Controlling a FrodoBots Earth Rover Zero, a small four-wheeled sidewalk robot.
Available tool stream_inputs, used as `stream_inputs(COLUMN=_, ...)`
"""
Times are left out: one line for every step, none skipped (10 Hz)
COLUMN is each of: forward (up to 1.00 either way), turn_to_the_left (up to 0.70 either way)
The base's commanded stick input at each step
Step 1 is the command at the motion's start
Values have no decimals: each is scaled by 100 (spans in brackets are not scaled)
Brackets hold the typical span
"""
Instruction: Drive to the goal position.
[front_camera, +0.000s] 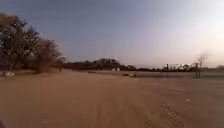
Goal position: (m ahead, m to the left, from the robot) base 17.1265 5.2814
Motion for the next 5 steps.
stream_inputs(forward=70, turn_to_the_left=0)
stream_inputs(forward=70, turn_to_the_left=0)
stream_inputs(forward=70, turn_to_the_left=15)
stream_inputs(forward=70, turn_to_the_left=31)
stream_inputs(forward=70, turn_to_the_left=35)
